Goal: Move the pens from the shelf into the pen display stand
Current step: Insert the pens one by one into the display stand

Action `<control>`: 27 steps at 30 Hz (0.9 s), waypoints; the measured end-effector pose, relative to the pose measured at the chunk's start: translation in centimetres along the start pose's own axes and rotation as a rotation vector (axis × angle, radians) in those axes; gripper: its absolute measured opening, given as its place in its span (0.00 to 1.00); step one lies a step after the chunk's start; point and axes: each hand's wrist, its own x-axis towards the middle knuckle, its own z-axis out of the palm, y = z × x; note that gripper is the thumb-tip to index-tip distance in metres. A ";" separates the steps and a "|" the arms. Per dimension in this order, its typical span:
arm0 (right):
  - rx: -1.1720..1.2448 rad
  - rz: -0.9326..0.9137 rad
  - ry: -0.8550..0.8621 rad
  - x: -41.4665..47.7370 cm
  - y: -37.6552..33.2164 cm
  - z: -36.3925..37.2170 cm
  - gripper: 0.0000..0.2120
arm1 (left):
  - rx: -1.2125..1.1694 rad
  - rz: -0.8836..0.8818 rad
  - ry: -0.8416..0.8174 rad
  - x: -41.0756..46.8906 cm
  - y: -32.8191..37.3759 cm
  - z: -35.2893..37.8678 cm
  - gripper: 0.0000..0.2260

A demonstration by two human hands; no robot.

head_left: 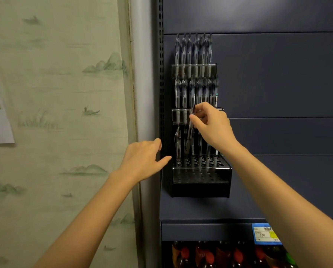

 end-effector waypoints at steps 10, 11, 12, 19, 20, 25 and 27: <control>-0.068 0.029 -0.070 -0.8 0.6 1.3 0.13 | 0.027 0.008 -0.016 -0.1 -0.3 1.0 0.19; -0.086 0.027 -0.092 -0.9 0.6 1.4 0.13 | 0.032 0.012 -0.011 -0.2 -0.3 1.0 0.19; -0.105 0.028 -0.114 -1.0 0.6 1.6 0.13 | 0.036 0.014 -0.006 -0.2 -0.3 1.0 0.19; -0.147 0.058 -0.136 -2.1 1.3 2.8 0.12 | 0.014 0.020 0.012 -0.3 -0.4 1.0 0.18; -0.148 0.059 -0.126 -2.1 1.3 2.9 0.12 | 0.006 0.019 0.012 -0.4 -0.4 1.0 0.18; -0.172 0.086 -0.073 -2.3 1.5 3.1 0.12 | -0.024 0.018 0.011 -0.7 -0.3 0.9 0.18; -0.183 0.096 -0.067 -2.4 1.5 3.1 0.12 | -0.033 0.023 0.013 -0.7 -0.2 0.7 0.17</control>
